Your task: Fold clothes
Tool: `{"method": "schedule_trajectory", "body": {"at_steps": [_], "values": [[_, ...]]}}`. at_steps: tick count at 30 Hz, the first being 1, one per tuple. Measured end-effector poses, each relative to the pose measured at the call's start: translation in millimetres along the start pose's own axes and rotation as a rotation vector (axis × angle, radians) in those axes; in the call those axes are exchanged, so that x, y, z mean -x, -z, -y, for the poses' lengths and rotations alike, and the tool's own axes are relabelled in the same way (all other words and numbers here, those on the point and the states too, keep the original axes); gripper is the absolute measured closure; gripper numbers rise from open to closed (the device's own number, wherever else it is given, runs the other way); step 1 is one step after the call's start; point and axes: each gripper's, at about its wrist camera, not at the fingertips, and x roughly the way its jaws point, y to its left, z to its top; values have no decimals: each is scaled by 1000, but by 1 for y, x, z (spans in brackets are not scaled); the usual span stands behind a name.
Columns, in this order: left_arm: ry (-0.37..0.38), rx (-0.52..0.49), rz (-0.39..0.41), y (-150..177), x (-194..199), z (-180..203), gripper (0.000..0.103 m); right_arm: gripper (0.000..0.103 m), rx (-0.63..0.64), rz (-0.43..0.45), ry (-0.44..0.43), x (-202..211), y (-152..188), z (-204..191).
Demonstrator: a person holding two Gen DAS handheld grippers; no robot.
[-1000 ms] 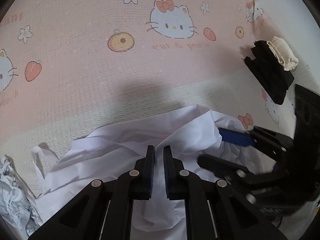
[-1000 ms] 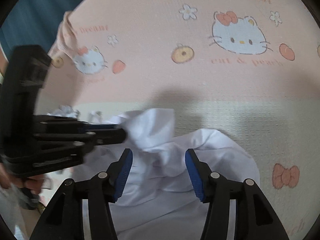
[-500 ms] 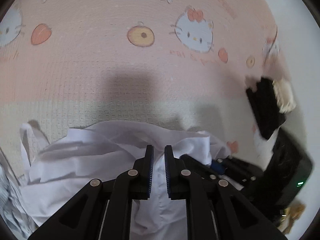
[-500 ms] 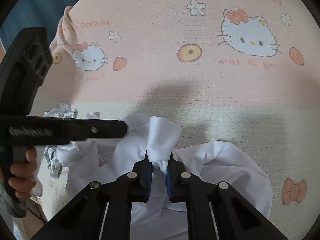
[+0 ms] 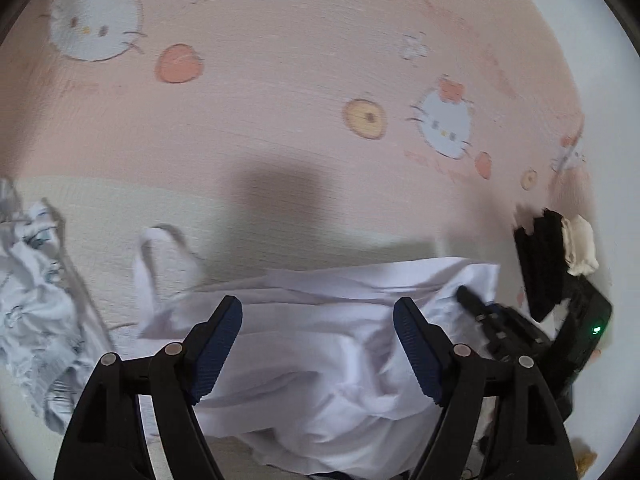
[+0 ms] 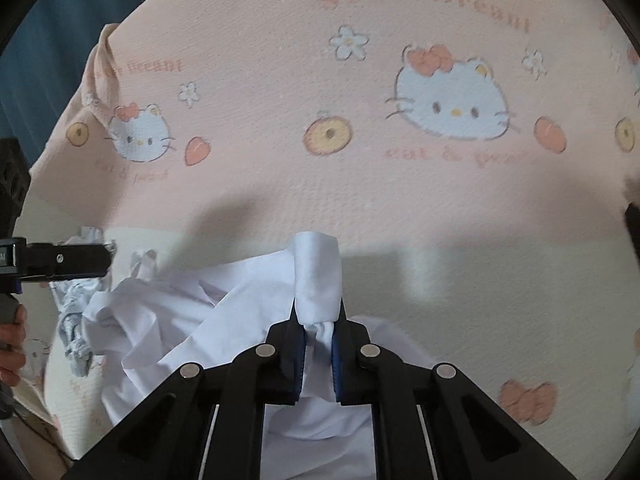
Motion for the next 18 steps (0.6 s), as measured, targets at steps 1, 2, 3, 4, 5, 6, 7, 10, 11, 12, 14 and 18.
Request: {"method": "schedule_trajectory", "body": {"at_steps": [1, 2, 3, 4, 5, 6, 7, 10, 11, 12, 14, 18], "values": [[-16, -7, 4, -1, 2, -2, 26, 94, 0, 2, 9, 1, -3, 3], [-34, -19, 8, -1, 4, -2, 26, 95, -1, 6, 13, 1, -7, 6], [-47, -29, 10, -2, 6, -3, 26, 95, -2, 13, 21, 2, -10, 9], [-54, -36, 9, -2, 7, -3, 26, 95, -8, 15, 32, 2, -15, 13], [-60, -42, 7, -1, 9, -4, 26, 95, -16, 14, 43, 1, -20, 18], [-70, -46, 4, -1, 8, -6, 26, 95, -23, 12, 52, 1, -23, 23], [-85, -52, 0, -1, 7, -6, 26, 95, -28, 10, 60, 0, -27, 27], [-125, -71, -15, -1, 0, -7, 26, 95, -27, 13, 90, 0, -35, 39], [-135, -79, -22, 0, -2, -7, 26, 95, -26, 14, 104, 1, -38, 44], [-146, -86, -28, 0, -4, -7, 26, 95, -25, 14, 119, 1, -40, 48], [-141, -83, -39, -1, -8, -9, 26, 95, -27, 15, 152, 2, -45, 59], [-144, -73, -52, -4, -15, -9, 26, 95, -55, 14, 223, 2, -49, 79]]}}
